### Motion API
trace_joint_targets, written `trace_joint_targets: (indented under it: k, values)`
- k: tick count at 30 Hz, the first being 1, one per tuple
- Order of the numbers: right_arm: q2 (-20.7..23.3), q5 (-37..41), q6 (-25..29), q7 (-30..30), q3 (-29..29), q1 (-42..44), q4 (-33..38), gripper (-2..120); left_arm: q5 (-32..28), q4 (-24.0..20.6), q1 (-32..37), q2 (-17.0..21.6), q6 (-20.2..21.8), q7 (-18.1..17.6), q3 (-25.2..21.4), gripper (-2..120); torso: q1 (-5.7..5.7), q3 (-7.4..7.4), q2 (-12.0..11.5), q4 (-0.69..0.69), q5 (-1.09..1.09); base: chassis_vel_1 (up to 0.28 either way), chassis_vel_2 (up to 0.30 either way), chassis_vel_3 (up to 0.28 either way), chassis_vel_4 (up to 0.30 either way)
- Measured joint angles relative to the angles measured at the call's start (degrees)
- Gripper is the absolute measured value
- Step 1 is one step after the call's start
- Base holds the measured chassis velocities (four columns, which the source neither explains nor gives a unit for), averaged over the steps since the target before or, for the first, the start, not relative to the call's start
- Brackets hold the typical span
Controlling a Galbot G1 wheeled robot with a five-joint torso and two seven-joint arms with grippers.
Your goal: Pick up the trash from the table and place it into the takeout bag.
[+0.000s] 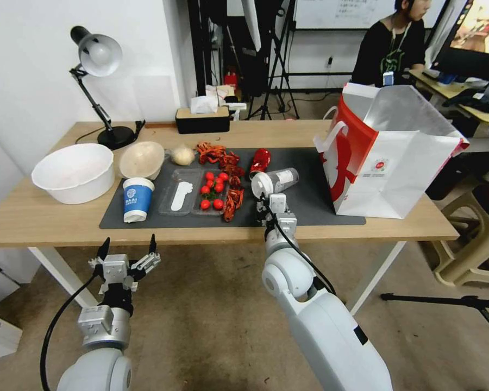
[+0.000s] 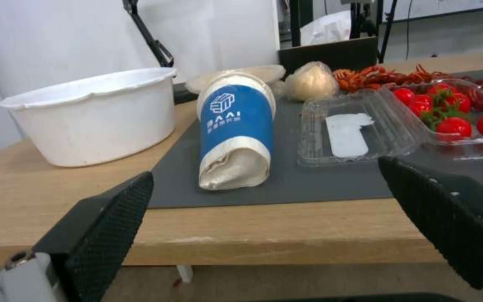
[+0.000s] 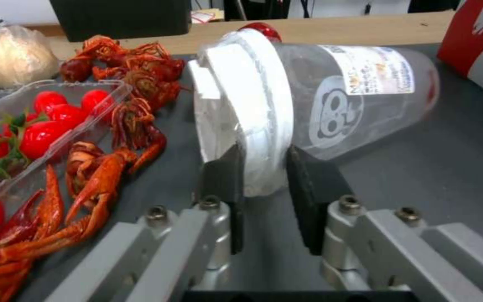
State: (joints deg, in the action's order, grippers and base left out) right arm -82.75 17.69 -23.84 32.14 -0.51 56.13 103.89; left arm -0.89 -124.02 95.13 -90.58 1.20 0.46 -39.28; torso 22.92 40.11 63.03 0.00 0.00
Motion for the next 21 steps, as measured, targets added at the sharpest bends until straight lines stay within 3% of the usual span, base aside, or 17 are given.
trace_joint_targets:
  k: [15, 21]
  values:
    - [1.6, 0.1, 1.1, -1.8, -0.9, 2.0, 3.8, 10, 0.3, 0.4, -0.2, -0.1, -0.3, 0.0, 0.1, 100, 0.0, 0.0, 0.0, 0.0, 0.0, 0.0, 0.0, 0.0, 0.0]
    - [4.0, 0.4, 1.5, -3.8, -1.9, 4.2, 11.2, 10, 0.5, 0.4, -0.2, -0.2, -0.3, 0.0, 0.1, 100, 0.0, 0.0, 0.0, 0.0, 0.0, 0.0, 0.0, 0.0, 0.0]
